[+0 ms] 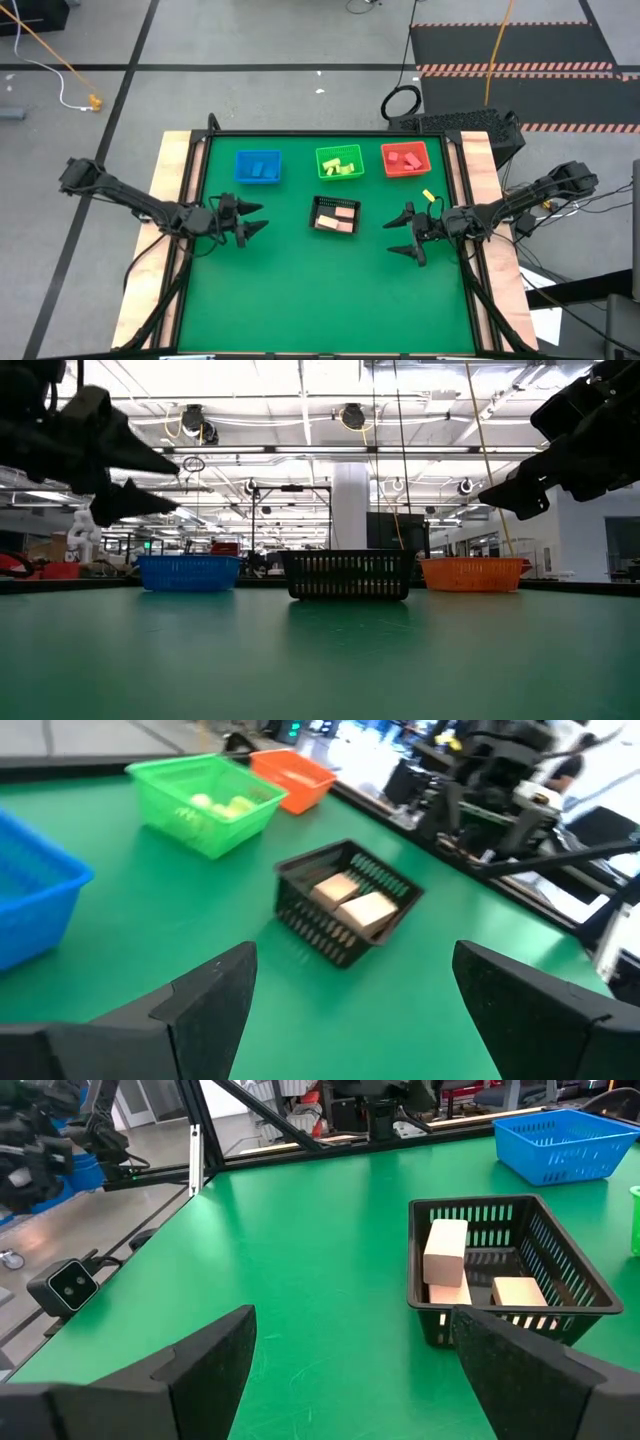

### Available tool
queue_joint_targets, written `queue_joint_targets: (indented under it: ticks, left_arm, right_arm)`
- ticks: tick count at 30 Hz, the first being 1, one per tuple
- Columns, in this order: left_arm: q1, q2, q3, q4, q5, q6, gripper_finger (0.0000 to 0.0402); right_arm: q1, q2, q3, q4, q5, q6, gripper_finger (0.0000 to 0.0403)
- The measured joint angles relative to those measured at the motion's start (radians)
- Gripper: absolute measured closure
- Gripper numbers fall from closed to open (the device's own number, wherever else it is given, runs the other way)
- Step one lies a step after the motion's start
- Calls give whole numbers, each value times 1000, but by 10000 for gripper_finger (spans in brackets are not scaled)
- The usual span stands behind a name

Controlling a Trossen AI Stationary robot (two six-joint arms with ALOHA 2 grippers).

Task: Sort & place blocks by color
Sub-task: Return to Home Position

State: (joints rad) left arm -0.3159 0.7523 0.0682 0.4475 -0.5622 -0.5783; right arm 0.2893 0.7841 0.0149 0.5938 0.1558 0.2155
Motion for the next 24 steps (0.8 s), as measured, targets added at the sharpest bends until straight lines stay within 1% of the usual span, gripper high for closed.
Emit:
queue_joint_targets:
  ticks: [5, 8, 18, 24]
  left_arm:
    - [22, 0, -56, 2, -14, -92, 64]
    - [30, -1, -59, -13, -15, -115, 64]
    - [30, -1, -59, -17, -15, 2, 64]
    - [30, 0, -59, -17, -15, -2, 64]
  right_arm:
    - [0, 0, 0, 0, 0, 0, 78]
    - [0, 0, 0, -1, 0, 0, 78]
    - [0, 0, 0, 0, -1, 0, 78]
    - [0, 0, 0, 0, -1, 0, 78]
